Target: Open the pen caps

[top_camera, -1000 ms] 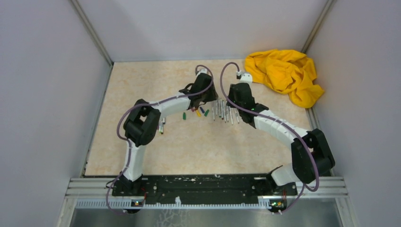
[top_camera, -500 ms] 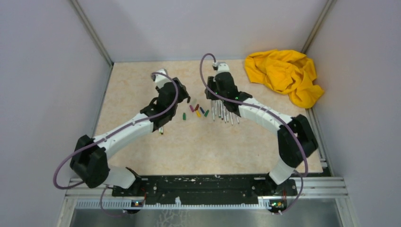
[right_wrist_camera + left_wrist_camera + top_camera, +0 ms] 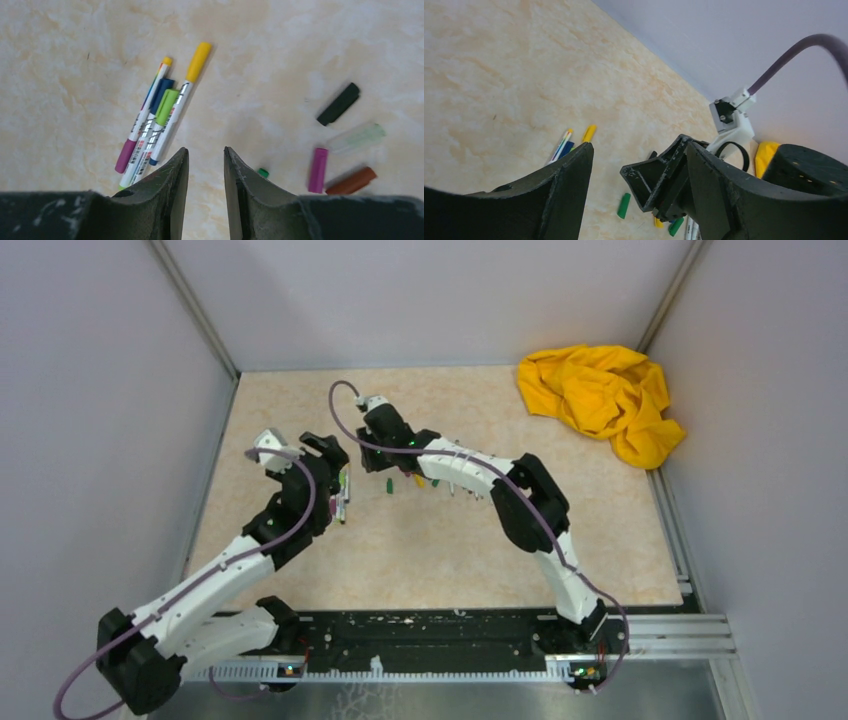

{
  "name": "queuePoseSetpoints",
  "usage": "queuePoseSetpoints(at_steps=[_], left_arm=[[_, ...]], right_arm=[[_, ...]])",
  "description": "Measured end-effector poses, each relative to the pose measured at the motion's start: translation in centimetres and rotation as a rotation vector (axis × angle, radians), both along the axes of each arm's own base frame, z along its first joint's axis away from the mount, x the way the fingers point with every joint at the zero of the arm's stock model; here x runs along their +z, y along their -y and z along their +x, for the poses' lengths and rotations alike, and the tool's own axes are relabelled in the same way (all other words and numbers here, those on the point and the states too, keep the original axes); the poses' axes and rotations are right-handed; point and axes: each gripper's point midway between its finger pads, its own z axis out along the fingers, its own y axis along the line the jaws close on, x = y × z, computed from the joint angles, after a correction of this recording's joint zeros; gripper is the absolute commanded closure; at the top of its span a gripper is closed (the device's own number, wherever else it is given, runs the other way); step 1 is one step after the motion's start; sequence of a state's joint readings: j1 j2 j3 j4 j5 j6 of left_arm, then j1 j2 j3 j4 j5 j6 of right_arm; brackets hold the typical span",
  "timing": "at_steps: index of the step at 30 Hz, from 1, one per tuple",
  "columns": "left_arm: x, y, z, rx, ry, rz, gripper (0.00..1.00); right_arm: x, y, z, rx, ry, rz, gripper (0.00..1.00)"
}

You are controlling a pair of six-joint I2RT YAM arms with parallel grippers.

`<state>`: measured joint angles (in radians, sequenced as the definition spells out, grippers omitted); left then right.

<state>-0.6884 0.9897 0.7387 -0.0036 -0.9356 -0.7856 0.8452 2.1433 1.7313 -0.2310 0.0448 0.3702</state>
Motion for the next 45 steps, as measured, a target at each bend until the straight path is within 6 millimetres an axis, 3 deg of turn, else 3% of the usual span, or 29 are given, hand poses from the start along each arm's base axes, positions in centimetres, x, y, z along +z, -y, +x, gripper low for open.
queuePoseSetpoints(at_steps=[5,14,25,37,45], left_arm=[[0.4,-2.4,-1.8,0.073,0.039,-0.060,0.25],[1.5,-4.5,-3.7,0.131,0.101,-0.164,0.25],[1.8,-4.7,-3.9,0.136,0.118,-0.195,0.25],[1.4,-4.7,-3.9,0.137,0.113,-0.195,0.25],[1.2,-4.8,-4.0,0.143,0.112,-0.192,0.25]], right_arm=[[-2.0,-3.0,-1.2,0.050,-0.039,-0.040,0.68],[-2.8,-7.1,-1.9,0.076,-0.054,-0.070,0.68],[-7.3,-6.2,-2.1,0.032,-0.118,-0.174,0.68],[-7.8,-6.1,-1.5,0.006,-0.102,-0.189,0.69],[-8.2,-5.2,-0.9,-0.033,-0.073,-0.221,0.84]])
